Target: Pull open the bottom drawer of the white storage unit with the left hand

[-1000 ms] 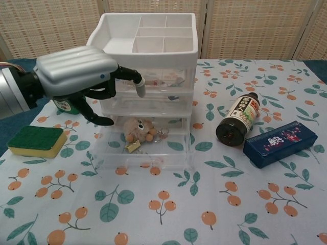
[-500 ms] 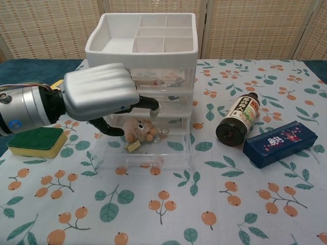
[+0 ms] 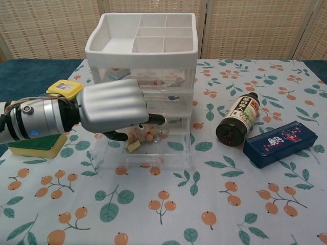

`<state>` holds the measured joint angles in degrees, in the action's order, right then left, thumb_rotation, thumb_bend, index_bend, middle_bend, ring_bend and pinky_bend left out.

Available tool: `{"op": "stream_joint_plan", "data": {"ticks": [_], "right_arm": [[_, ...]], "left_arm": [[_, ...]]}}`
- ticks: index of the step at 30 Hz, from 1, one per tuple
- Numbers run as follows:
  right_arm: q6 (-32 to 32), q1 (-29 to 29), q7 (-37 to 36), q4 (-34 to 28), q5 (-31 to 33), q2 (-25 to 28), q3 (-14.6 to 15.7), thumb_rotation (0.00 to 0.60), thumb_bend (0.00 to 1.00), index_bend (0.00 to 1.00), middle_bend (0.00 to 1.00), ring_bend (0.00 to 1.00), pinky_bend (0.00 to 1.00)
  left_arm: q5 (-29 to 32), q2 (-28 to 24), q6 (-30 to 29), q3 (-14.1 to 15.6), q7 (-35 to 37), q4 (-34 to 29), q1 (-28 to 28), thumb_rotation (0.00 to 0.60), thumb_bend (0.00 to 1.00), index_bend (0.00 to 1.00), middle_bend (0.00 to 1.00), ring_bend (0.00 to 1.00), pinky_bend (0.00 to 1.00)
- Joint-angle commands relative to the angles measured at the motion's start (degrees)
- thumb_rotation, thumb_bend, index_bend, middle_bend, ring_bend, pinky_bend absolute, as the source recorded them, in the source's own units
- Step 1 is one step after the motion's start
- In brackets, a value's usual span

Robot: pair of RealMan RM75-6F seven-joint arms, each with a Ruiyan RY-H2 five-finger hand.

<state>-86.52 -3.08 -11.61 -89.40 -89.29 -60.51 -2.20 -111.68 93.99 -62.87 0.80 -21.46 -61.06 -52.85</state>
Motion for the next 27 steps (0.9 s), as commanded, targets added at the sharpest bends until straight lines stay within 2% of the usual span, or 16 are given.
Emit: {"op": "stream_joint_plan", "data": {"ticks": [1,27], "right_arm": [[0.0,0.1,0.0,0.1,0.1,0.0,0.0,0.6,0.41,0.04,0.18,0.08,0.2],[0.5,0.1,0.3,0.0,0.8,-0.1,-0.1,0.6,0.41,0.04,0.18,0.08,0.2]], "left_arm": [[0.1,0.9,0.6,0.7,-0.5,1.2,-0.3,0.6,0.16,0.33,0.98,1.0,1.0],[0.9,4.6,1.5,4.4,1.9,8.6,-2.3,0.6,0.16,0.35,0.98,1.0,1.0]]}}
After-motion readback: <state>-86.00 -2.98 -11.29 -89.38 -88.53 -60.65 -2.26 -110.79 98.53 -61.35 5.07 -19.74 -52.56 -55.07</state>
